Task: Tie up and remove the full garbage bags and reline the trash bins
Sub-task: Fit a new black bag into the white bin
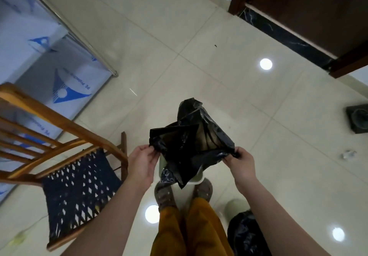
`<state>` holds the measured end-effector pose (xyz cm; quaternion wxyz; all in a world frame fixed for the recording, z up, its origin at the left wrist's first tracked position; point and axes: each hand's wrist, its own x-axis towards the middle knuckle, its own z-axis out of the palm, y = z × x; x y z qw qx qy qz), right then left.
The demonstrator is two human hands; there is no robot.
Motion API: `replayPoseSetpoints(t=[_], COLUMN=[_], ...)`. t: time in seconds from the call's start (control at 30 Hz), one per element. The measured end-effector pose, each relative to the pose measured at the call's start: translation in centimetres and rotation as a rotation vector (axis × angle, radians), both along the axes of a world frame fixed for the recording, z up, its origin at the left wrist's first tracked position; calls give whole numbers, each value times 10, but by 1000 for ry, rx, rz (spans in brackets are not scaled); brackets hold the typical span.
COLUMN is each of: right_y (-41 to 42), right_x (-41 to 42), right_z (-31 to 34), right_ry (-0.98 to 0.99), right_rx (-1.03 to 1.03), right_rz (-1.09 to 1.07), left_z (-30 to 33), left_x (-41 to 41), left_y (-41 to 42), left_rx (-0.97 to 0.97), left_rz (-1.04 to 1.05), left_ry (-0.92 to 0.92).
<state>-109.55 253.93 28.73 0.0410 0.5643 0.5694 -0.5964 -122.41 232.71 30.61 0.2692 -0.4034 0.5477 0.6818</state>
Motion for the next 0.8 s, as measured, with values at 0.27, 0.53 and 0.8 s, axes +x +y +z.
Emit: replayPoseSetpoints(t=[0.27,0.53,0.8], right_y=[0,-9,3], right_x=[0,14,-7], right_z=[-74,-92,-87], right_ry=[12,-164,-315], right_rx=[-70,-221,-416], right_rz=[49,163,257], left_z=[-79,-104,-103], left_x=[16,30,10], left_y=[-14,-33,-37], left_rx=[-120,-295,-443], left_rz=[-131,-259,-369], left_ry=[-96,-286,-309])
